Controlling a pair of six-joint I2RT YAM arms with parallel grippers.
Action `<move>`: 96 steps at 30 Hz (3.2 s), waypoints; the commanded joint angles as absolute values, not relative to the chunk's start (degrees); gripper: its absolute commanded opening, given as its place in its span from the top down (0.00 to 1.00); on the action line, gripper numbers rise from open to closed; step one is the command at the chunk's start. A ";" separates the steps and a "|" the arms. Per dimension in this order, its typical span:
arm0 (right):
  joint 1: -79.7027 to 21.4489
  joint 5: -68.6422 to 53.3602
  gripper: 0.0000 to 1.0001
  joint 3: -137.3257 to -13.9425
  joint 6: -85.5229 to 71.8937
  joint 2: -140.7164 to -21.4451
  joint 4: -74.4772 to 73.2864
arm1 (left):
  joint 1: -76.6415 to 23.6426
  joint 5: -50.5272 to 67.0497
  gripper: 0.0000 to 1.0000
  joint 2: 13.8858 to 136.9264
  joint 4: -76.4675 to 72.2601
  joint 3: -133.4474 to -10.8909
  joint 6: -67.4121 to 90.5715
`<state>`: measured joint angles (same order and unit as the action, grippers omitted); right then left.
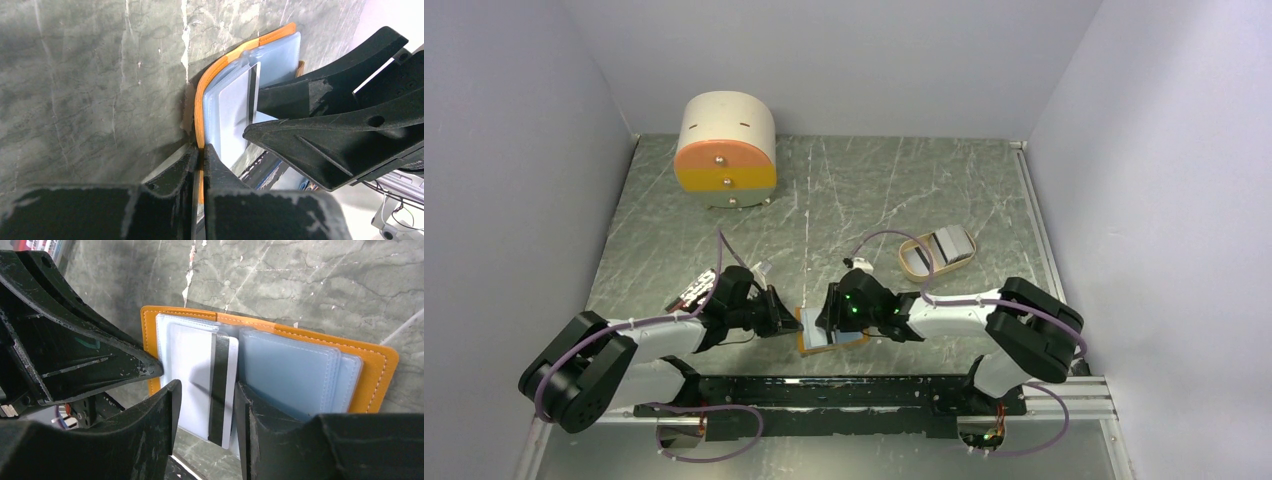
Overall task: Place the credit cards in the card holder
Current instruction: Insert the credit card into the card holder, then turn over the card slot in the card holder.
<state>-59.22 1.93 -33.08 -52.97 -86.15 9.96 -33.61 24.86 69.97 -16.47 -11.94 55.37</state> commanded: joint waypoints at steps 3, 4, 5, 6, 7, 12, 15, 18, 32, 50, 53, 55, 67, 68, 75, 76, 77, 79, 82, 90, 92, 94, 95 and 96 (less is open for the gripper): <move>-59.84 1.44 0.51 -34.90 -51.43 -88.44 6.48 | -33.88 25.85 0.91 69.92 -17.71 -12.80 55.43; -60.01 0.64 0.51 -35.23 -51.73 -88.69 7.12 | -33.87 25.77 0.91 69.81 -17.49 -12.89 55.31; -60.10 -0.47 0.51 -35.49 -52.23 -89.07 7.94 | -33.90 25.67 0.91 69.79 -17.18 -13.04 55.22; -60.18 -1.74 0.51 -35.40 -52.92 -89.41 9.35 | -33.87 25.64 0.91 69.79 -16.98 -13.22 55.13; -60.24 -2.90 0.51 -35.15 -53.67 -89.65 10.78 | -33.98 25.64 0.91 69.83 -16.89 -13.42 55.04; -60.12 -1.89 0.51 -34.40 -53.90 -90.07 9.71 | -33.96 25.52 0.91 70.05 -16.44 -13.64 54.91; -60.12 -0.59 0.50 -34.46 -53.32 -88.44 8.10 | -33.97 25.32 0.87 69.39 -15.75 -13.71 54.95; -60.12 0.45 0.49 -34.67 -52.85 -87.70 7.09 | -33.94 25.21 0.82 68.35 -15.05 -13.88 55.05; -59.91 1.47 0.50 -36.54 -48.88 -84.88 4.92 | -34.01 27.90 0.87 70.38 -19.50 -13.06 55.88; -59.50 4.14 0.47 -34.76 -51.33 -86.14 5.79 | -34.03 27.38 0.70 70.33 -20.16 -12.42 56.05; -59.86 2.41 0.47 -33.73 -52.09 -87.07 9.41 | -34.07 27.72 0.69 71.33 -21.05 -12.30 56.23; -60.26 1.91 0.48 -33.97 -52.26 -87.68 10.38 | -34.06 28.17 0.70 71.89 -22.18 -12.16 56.47; -60.65 3.95 0.49 -36.31 -48.13 -84.06 4.47 | -34.18 26.81 0.90 71.36 -18.89 -13.75 55.33; -60.69 5.15 0.48 -36.44 -47.63 -83.05 2.77 | -34.14 26.65 0.91 71.29 -18.55 -13.84 55.25; -60.71 12.99 0.42 -38.03 -44.73 -78.32 -7.84 | -34.14 26.14 0.91 71.87 -18.54 -13.98 55.17; -60.68 13.53 0.42 -38.12 -44.54 -78.09 -8.35 | -34.18 26.19 0.91 72.01 -18.81 -13.85 55.26; -60.68 13.79 0.41 -38.23 -44.44 -77.95 -8.58 | -34.18 26.15 0.91 72.06 -18.93 -13.74 55.36; -60.71 13.76 0.41 -38.06 -44.43 -77.95 -8.17 | -34.14 26.11 0.91 72.03 -18.92 -13.63 55.41; -60.81 13.36 0.42 -38.22 -44.33 -78.95 -7.69 | -34.18 25.85 0.91 71.75 -18.37 -13.78 55.22; -61.21 18.79 0.37 -38.67 -44.57 -82.02 -11.69 | -34.18 25.30 0.91 70.28 -17.49 -13.63 55.19; -61.26 19.23 0.37 -38.97 -44.52 -82.57 -12.28 | -34.17 25.19 0.91 70.09 -17.13 -13.74 55.09; -61.54 19.40 0.37 -39.23 -44.56 -82.70 -12.30 | -34.16 25.01 0.91 70.04 -16.48 -14.08 54.90; -61.72 19.89 0.37 -39.50 -44.56 -82.87 -12.53 | -34.14 24.96 0.91 69.97 -16.30 -14.21 54.85; -62.00 20.39 0.37 -39.88 -44.33 -83.17 -12.83 | -34.14 24.92 0.91 69.89 -16.26 -14.23 54.77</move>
